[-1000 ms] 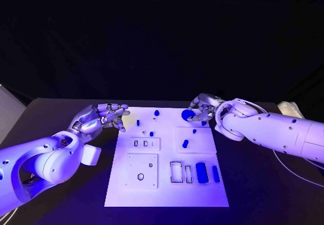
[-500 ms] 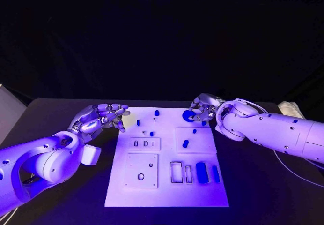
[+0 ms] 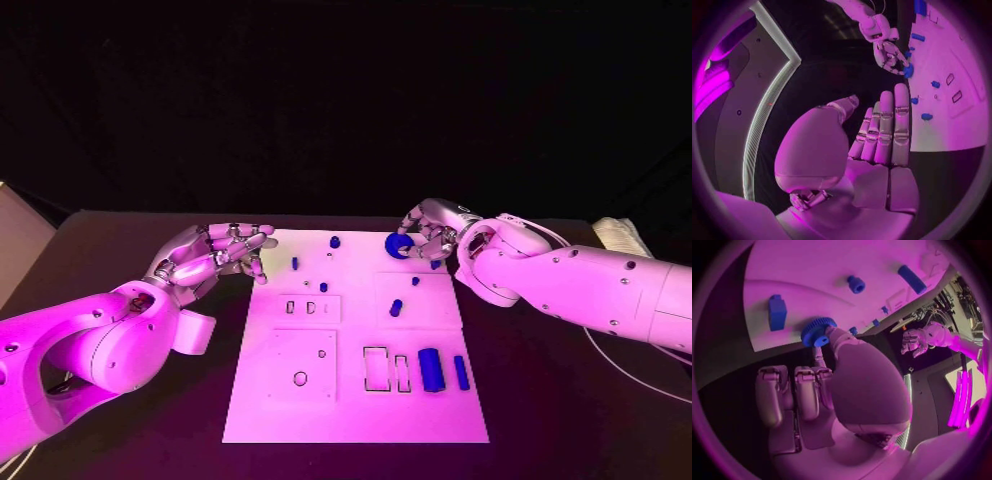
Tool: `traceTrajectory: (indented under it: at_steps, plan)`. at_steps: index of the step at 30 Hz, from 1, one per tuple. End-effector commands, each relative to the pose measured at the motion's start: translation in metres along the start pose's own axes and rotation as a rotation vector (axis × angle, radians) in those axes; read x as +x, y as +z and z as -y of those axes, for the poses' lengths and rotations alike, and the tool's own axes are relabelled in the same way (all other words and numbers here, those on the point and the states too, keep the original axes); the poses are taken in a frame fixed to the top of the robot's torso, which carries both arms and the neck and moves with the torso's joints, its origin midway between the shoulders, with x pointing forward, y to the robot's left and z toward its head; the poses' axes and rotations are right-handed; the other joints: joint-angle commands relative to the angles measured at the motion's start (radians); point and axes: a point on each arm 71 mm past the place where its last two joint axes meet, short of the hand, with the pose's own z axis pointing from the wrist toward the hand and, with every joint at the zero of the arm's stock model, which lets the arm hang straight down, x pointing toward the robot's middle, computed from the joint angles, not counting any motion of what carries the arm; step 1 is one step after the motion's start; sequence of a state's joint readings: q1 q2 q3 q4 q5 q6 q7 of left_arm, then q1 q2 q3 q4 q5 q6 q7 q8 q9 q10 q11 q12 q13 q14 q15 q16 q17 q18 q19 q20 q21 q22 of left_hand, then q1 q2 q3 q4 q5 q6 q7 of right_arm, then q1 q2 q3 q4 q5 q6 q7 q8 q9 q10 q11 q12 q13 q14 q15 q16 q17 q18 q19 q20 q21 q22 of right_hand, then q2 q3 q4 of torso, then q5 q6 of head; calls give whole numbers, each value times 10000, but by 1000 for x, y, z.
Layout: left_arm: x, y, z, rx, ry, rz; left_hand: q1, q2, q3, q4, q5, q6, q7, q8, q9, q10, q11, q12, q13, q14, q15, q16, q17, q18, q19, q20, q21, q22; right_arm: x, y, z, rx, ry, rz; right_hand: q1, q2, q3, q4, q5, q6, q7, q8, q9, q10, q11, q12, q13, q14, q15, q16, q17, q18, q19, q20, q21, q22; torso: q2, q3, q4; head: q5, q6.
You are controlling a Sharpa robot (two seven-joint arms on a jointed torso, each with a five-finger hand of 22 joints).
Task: Assemble the parts on the task board
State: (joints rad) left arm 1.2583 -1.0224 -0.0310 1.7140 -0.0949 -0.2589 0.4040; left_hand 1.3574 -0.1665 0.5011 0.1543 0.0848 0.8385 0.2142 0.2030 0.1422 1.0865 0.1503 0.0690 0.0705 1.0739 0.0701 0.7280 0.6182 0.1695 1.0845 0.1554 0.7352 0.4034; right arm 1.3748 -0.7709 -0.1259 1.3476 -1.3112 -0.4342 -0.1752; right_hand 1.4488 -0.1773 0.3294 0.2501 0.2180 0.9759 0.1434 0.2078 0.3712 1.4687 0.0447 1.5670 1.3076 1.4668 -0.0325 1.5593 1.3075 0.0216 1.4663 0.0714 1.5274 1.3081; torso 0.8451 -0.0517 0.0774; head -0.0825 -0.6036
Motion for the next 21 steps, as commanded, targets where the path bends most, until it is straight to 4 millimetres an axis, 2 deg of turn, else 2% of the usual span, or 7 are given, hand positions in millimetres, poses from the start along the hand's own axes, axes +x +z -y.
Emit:
traceTrajectory:
  at_steps: [1,4,10,14,18,21]
  plan:
    - [2,1,1,62,-31,-250,-22,79,61,10,15,-93,56,23,17,-83,-5,-18,0,-56,-2,45,12,127,-83,6,44,14,-4,-4,-16,-734,-712,880,-202,-40,92,41,6,491,-272,268,134,1021,-76,38,2632,1020,-61,76,2540,-77,816,-54,33,2115,-6,8,-5,32,5]
    - [2,1,1,56,-34,-258,11,91,93,-16,21,-94,61,24,17,-85,-4,-16,1,-66,-3,51,11,128,-104,6,76,35,-2,-7,-33,-1230,-991,1051,-221,-49,99,44,-2,494,-273,270,135,1021,-76,38,2632,1020,-62,76,2540,-79,820,-54,41,2125,-8,0,-8,38,11]
    - [3,1,0,55,-36,-268,65,107,157,-65,28,-99,68,25,17,-89,1,-16,0,-80,-4,62,9,130,-141,6,139,74,4,-10,-65,-2059,-1377,1240,-251,-67,112,45,-16,504,-279,276,138,1021,-79,38,2632,1022,-63,80,2551,-84,829,-56,55,2144,5,-9,24,52,12]
    - [3,2,0,52,-34,-267,74,108,169,-74,28,-99,69,25,17,-89,1,-16,0,-82,-4,64,8,131,-148,5,151,82,10,-7,-83,-2424,-1509,1241,-261,-82,121,40,-26,511,-284,280,140,1021,-83,38,2632,1025,-65,86,2566,-89,837,-57,70,2162,1,-16,10,56,29]
    - [4,3,0,45,-40,-284,80,111,180,-80,29,-100,70,25,17,-90,2,-16,0,-85,-4,65,8,131,-154,6,162,89,16,-1,-97,-2598,-1558,1206,-261,-82,121,40,-26,511,-284,280,140,1021,-83,38,2632,1025,-65,86,2566,-89,837,-57,70,2162,12,-33,24,53,-3]
    - [6,4,0,45,-55,-323,80,111,180,-80,29,-100,70,25,17,-90,2,-16,0,-85,-4,65,8,131,-154,6,162,89,20,3,-106,-2695,-1595,1172,-266,-97,134,31,-34,509,-286,279,140,1021,-86,38,2632,1020,-67,76,2540,-83,827,-59,52,2140,20,-20,11,93,-6]
